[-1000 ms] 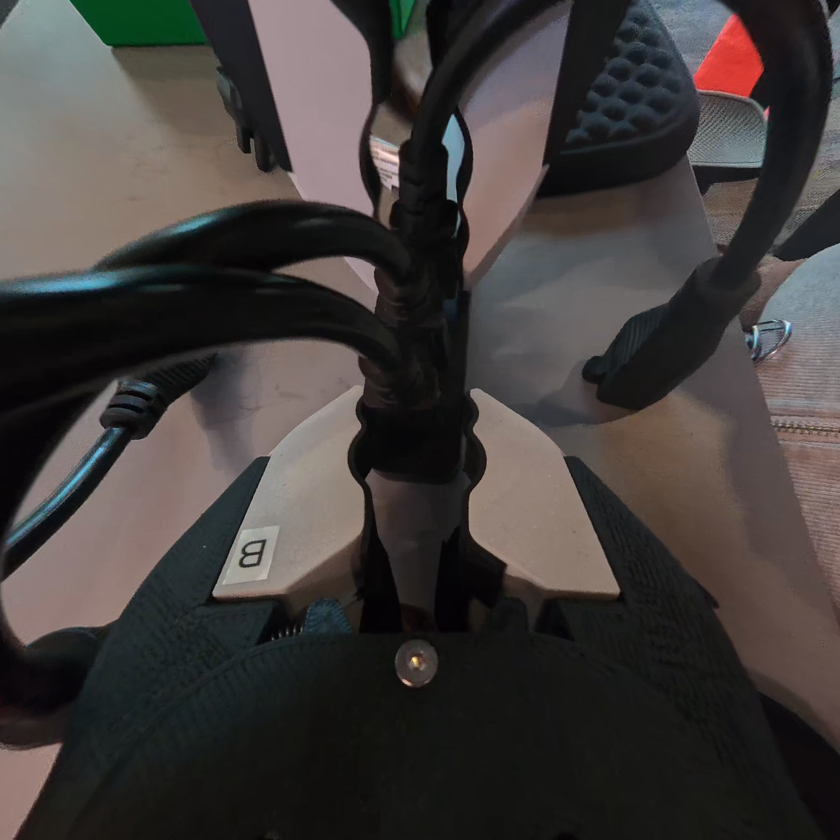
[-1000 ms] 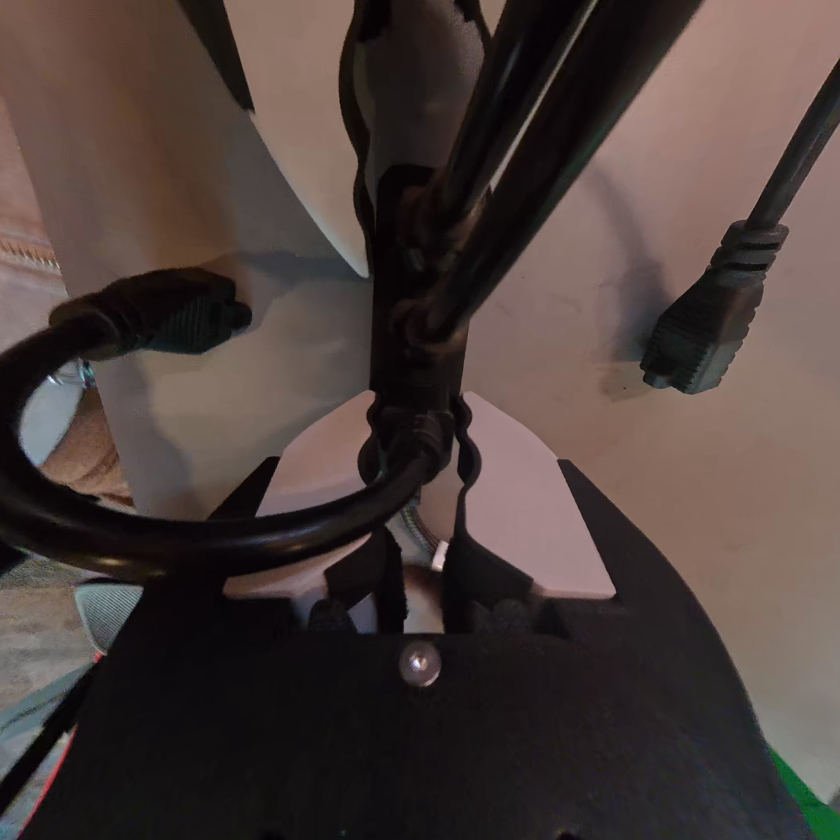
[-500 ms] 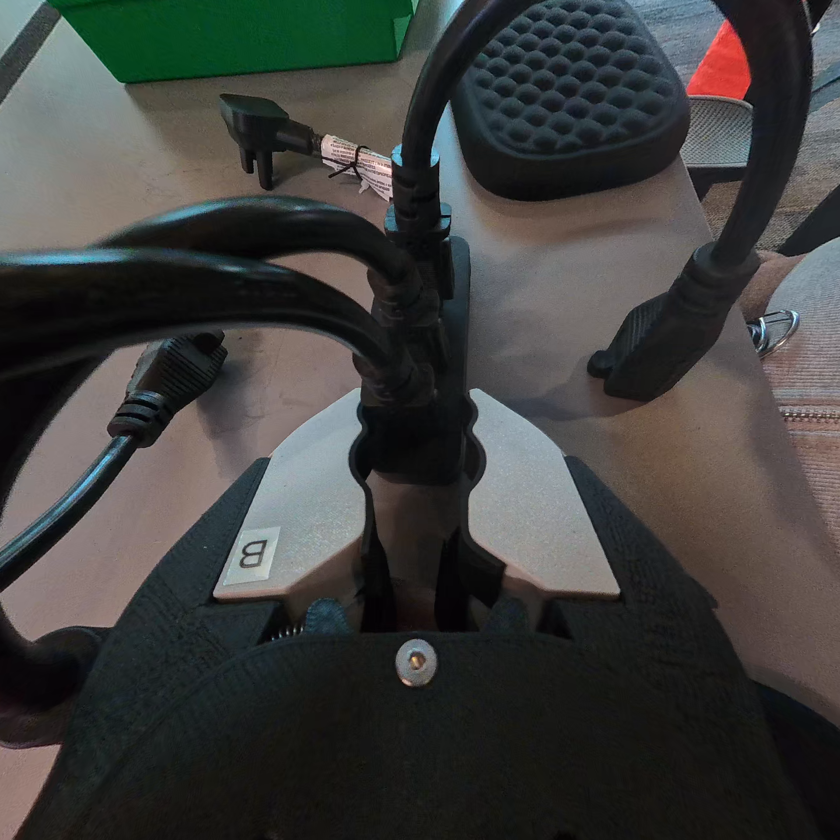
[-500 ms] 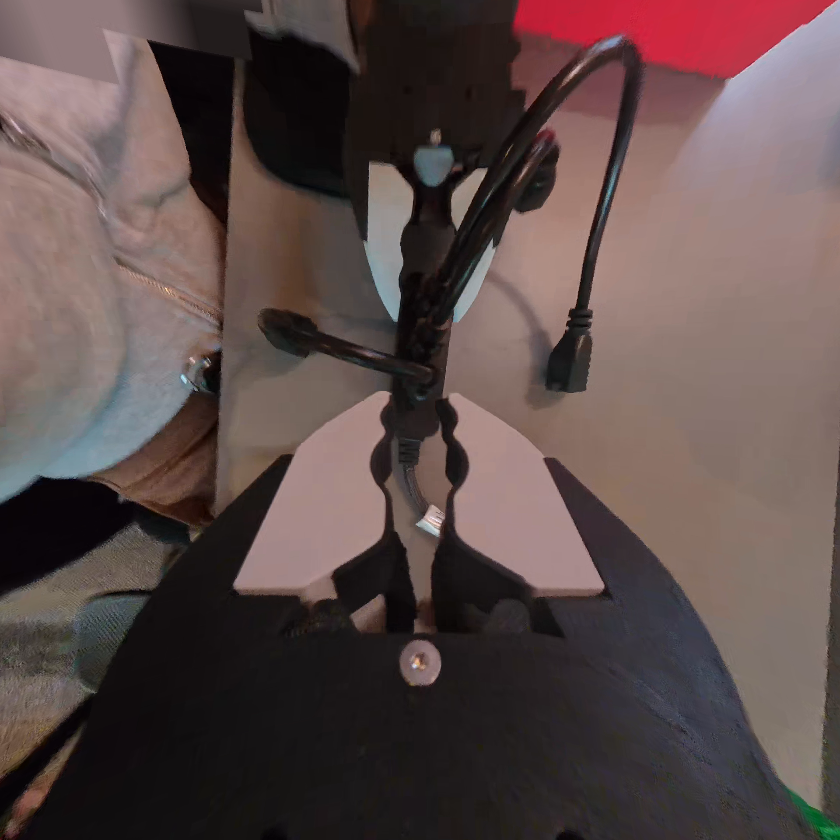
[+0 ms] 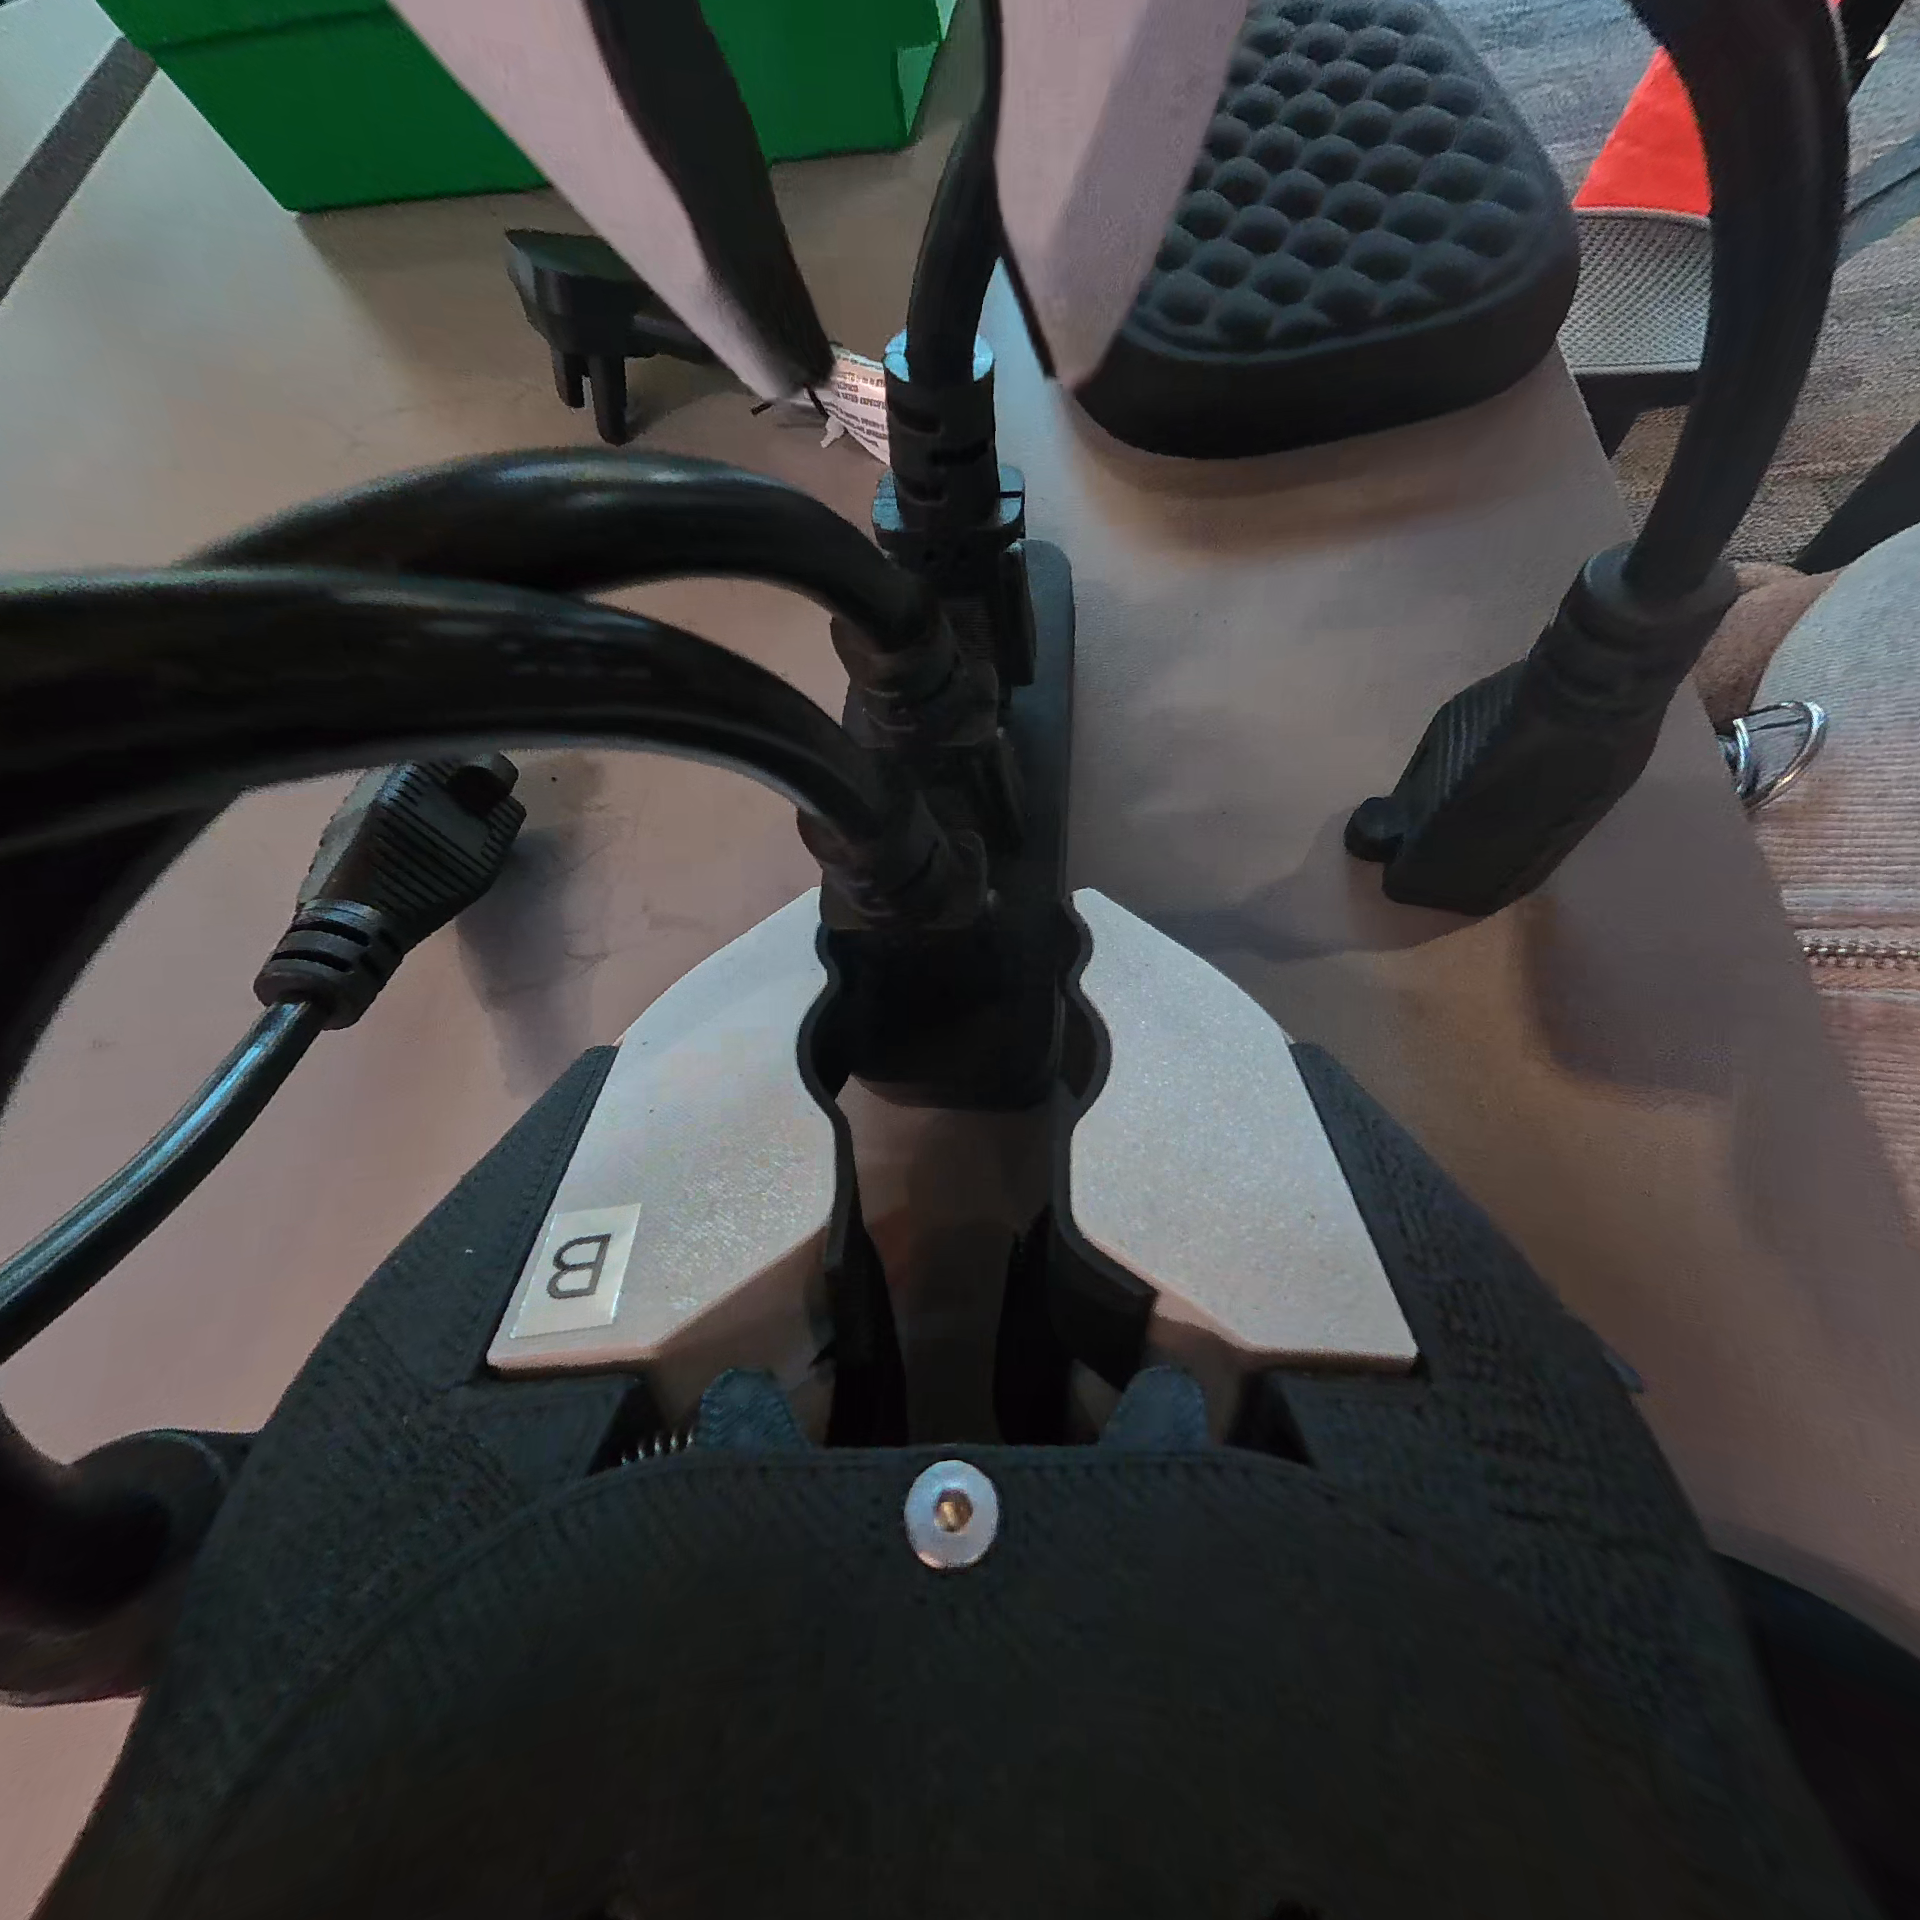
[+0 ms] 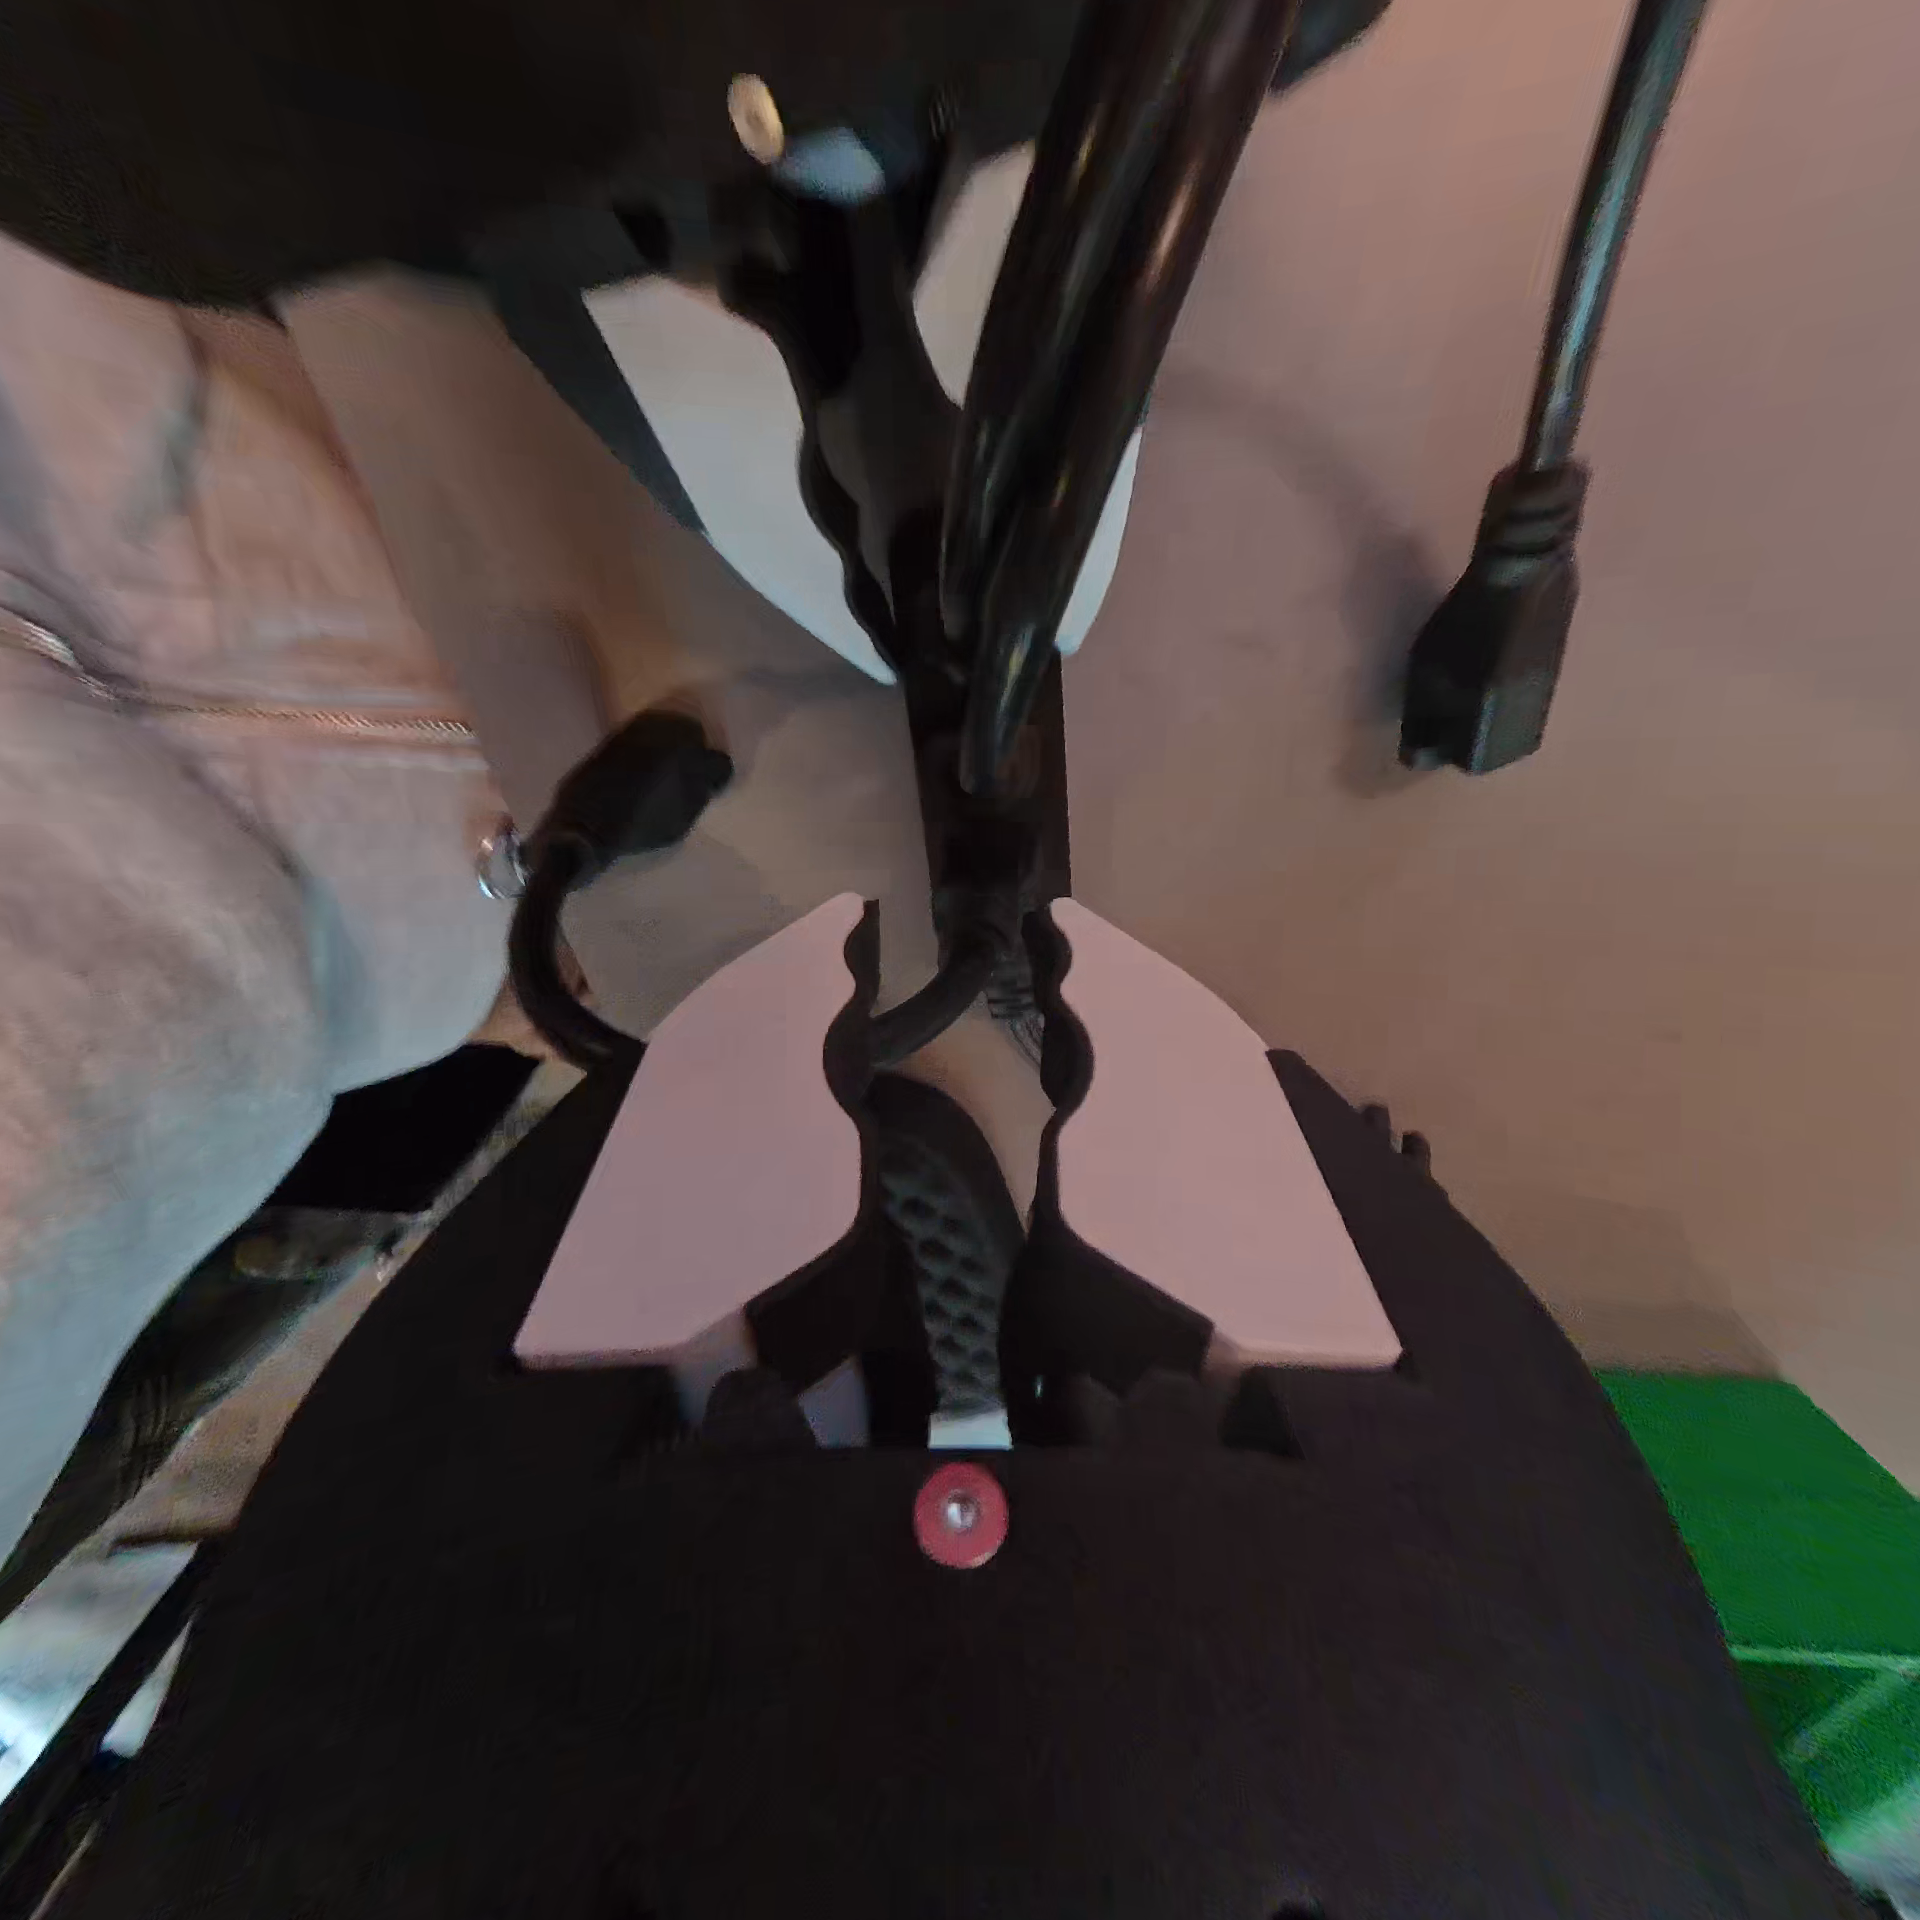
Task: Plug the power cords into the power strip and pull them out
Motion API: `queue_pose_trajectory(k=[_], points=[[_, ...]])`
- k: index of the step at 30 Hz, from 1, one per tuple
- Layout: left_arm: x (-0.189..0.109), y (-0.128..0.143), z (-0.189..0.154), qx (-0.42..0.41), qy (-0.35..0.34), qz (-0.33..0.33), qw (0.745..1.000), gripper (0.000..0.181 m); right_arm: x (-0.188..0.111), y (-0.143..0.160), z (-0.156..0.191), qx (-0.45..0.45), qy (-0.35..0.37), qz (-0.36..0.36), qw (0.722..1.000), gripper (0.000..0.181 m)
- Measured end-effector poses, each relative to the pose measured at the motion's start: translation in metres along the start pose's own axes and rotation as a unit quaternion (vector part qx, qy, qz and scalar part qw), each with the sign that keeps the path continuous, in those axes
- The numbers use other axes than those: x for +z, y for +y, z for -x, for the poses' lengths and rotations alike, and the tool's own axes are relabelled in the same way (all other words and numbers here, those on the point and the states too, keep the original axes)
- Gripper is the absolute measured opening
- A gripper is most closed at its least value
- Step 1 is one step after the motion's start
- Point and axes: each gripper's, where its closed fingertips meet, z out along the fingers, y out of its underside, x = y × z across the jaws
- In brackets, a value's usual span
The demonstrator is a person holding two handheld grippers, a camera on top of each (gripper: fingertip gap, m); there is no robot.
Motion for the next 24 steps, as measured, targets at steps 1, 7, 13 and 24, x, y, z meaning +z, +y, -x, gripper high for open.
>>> queue_pose_trajectory(k=[1,7,13,24], points=[[0.0,0.0,0.0,0.0,0.0,0.0,1.0,0.037,0.007,0.005,0.0,-0.001,0.002,0.024,1.0,0.03],[0.0,-0.001,0.0,0.002,0.0,-0.005,1.0,0.037,0.023,0.015,-0.006,-0.033,0.037,0.059,0.997,0.017],[0.001,-0.001,0.0,0.002,0.001,-0.006,1.0,0.037,0.023,0.014,-0.007,-0.06,0.022,0.035,0.997,0.016],[0.003,-0.003,-0.003,0.003,0.006,-0.008,1.0,0.037,0.023,0.006,-0.006,-0.067,0.017,-0.018,0.997,0.014]])
